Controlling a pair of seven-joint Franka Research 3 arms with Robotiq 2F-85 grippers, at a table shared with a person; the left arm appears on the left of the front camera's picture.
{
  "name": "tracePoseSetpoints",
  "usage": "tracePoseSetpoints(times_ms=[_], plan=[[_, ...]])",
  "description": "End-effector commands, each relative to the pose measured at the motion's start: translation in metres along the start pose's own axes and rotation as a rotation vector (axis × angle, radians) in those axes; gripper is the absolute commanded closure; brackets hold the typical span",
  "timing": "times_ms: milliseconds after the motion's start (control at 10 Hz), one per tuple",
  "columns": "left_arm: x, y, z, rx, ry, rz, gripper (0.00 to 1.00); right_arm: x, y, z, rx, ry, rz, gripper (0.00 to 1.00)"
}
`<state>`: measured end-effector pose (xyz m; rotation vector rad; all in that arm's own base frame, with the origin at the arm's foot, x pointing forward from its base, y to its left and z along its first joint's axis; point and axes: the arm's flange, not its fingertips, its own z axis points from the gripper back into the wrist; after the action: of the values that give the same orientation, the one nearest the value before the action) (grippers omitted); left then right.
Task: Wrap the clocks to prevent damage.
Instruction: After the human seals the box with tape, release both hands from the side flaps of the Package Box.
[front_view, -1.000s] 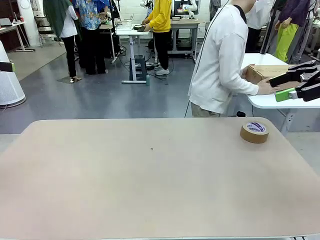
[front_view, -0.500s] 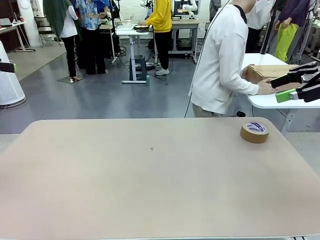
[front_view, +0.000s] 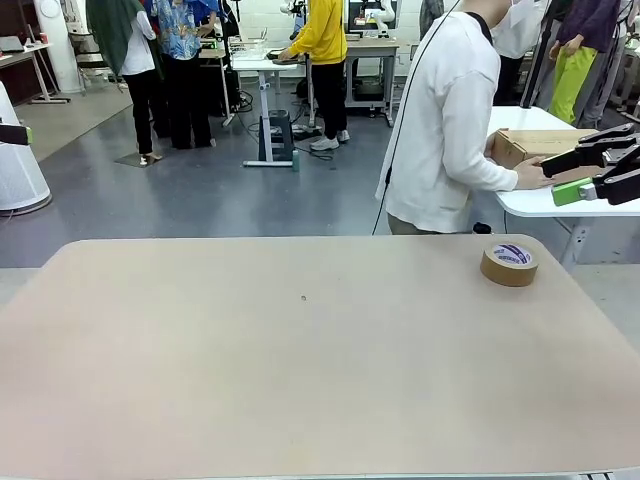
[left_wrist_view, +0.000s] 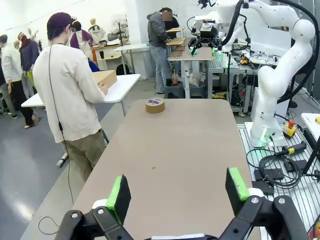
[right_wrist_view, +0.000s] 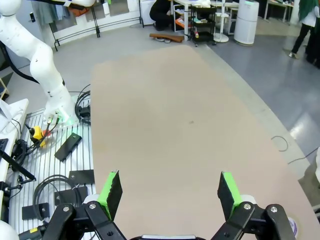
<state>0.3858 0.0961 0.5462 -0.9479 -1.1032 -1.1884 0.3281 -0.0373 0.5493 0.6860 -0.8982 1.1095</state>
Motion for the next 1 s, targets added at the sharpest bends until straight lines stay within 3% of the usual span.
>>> tracePoseSetpoints(times_ms=[0,900], plan=[[0.0003,-0.0003,0.0029,-0.004,-0.010,-0.010,0.00,0.0004,-0.0010,-0.0013,0.005,-0.010,0.006,0.00],[0.0003,-0.0003,0.0029,-0.004,-0.010,-0.010,0.00,0.0004,-0.0010,-0.0013,0.005,-0.010,0.006,0.00]])
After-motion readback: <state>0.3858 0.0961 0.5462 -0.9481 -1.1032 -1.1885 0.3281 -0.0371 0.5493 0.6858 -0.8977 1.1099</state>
